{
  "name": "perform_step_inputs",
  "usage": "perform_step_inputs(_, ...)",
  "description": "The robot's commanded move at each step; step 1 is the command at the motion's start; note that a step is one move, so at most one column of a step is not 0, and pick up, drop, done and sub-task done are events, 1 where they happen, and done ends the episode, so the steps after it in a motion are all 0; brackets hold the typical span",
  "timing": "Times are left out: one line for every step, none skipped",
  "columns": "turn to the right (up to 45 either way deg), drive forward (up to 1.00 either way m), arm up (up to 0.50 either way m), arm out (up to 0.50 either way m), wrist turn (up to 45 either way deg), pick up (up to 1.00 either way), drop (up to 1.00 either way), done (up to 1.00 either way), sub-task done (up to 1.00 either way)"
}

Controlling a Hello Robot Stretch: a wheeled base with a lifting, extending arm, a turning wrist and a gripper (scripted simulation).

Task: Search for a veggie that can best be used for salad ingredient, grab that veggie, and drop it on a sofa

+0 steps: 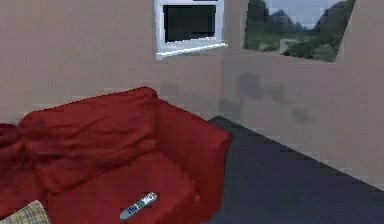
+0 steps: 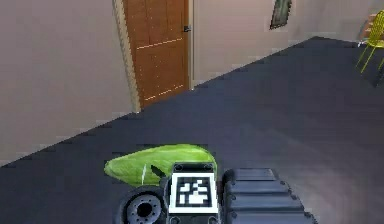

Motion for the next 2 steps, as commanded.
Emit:
perform_step_inputs(-45.0, 0.0, 0.0, 0.0, 0.0, 0.0, 0.0, 0.0, 0.0)
perform_step_inputs(-33.0, 0.0, 0.0, 0.0, 0.0, 0.0, 0.0, 0.0, 0.0)
